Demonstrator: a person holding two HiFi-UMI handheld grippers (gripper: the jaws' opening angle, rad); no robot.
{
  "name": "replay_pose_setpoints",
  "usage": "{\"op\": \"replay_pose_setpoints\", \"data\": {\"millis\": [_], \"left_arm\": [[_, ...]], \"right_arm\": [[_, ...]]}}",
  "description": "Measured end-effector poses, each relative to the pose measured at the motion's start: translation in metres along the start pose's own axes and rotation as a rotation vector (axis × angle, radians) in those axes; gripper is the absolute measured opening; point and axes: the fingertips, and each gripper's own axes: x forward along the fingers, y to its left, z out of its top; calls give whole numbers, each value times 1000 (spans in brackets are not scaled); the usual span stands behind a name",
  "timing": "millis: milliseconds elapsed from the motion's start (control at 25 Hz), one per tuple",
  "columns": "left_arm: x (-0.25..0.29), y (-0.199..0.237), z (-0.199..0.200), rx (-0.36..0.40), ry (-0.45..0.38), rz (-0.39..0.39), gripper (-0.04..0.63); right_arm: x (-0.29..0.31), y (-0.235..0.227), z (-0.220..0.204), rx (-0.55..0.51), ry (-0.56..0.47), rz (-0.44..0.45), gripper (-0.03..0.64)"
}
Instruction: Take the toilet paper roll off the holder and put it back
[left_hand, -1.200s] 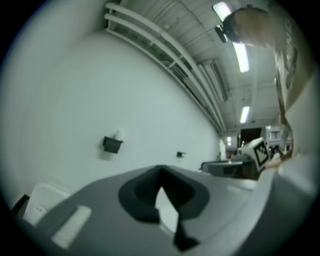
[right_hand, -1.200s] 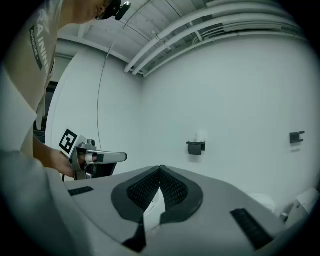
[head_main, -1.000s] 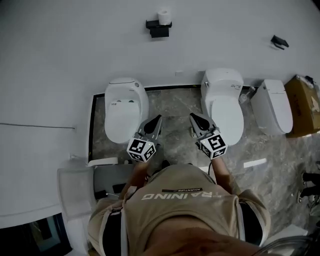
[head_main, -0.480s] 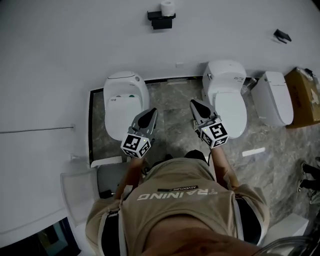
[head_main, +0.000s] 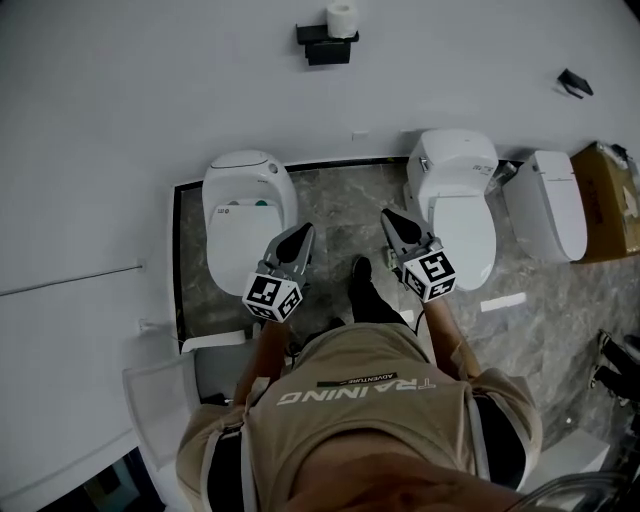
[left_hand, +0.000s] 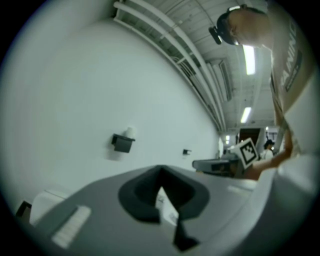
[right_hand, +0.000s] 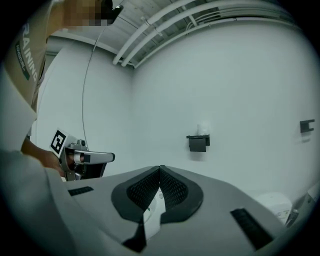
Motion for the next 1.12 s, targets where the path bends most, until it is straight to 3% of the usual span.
{"op": "replay_pose_setpoints", "data": {"millis": [440,880,1120], "left_arm": [[126,65,57,88,3,72,0],[198,114,67,26,17,121,0],[234,149,64,14,21,81,0]], "right_arm": [[110,-95,42,-7,-83,135,11],[180,-163,44,16,-22,191,11],[225,-188,52,6,-19,170,11]]}}
